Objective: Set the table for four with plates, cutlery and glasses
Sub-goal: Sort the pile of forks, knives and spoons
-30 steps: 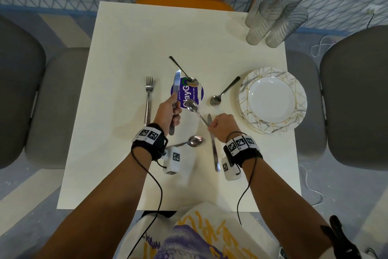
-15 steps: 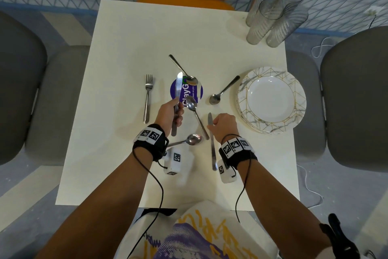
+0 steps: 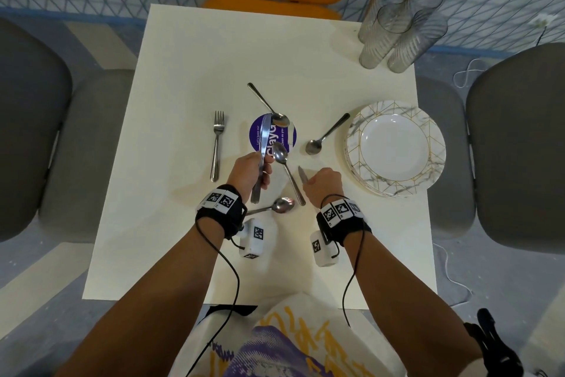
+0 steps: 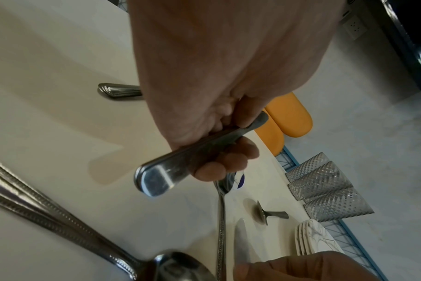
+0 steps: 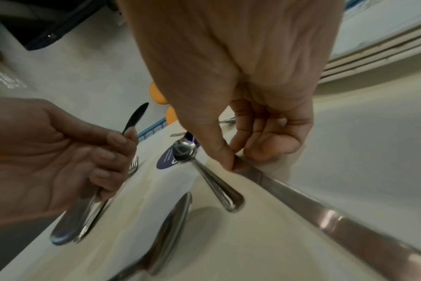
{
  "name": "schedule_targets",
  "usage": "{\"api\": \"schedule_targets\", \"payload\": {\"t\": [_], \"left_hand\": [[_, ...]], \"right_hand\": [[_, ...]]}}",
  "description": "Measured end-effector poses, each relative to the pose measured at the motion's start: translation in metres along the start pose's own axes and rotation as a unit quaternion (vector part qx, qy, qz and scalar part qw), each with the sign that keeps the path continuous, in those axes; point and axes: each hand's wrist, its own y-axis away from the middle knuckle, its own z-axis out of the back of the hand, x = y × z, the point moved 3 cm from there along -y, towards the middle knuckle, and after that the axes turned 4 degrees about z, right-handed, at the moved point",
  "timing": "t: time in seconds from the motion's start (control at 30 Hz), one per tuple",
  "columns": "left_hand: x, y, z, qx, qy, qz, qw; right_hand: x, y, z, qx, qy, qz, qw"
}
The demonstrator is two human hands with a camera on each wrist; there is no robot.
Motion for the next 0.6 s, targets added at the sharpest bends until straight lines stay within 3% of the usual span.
{"api": "schedule_targets", "payload": {"t": [0.13,0.27,0.43,0.6], "left_hand": [[-0.002,0.0,0.001,0.008,-0.005,-0.013,1.0],[-0.006,0.002,-0.001,0.036,0.027,-0.019,0.999],[-0.012,0.009,-0.008,0.096,0.042,-0.02,0.994],[-0.021,0.02,-0.019,0.159,0.054,-0.012,0.986]], "right_hand": [[0.002,-0.002,0.015,0.013,0.001,0.027,1.0],[0.031,-0.001,0.055,-0.027,-0.134,0.07,0.988],[0.079,0.002,0.078,-0.017,-0.377,0.1,0.921],[0.096,-0.006,0.072,-0.036,-0.421,0.093,0.901]]}}
